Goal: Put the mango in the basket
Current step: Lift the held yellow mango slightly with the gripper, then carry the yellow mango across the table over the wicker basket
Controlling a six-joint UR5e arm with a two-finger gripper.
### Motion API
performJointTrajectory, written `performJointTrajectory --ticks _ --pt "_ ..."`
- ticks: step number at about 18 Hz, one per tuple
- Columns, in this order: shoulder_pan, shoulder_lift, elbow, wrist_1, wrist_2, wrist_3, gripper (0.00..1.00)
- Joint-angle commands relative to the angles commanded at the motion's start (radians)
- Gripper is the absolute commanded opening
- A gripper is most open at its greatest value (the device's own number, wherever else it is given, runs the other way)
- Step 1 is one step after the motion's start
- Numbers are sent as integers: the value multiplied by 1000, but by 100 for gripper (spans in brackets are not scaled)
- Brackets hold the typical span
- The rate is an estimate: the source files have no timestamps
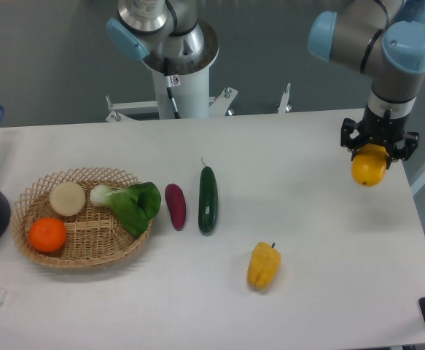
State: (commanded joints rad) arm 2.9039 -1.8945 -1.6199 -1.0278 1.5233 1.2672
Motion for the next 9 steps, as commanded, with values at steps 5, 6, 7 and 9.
performJointTrajectory --ticks 5,6,7,9 --pt "-52 3 15 8 -9 -93 4" --pt "-64 -1 28 9 -9 -127 4" --pt "-78 -6 43 9 -9 -155 4" --pt "-100 -9 66 9 -9 -173 4"
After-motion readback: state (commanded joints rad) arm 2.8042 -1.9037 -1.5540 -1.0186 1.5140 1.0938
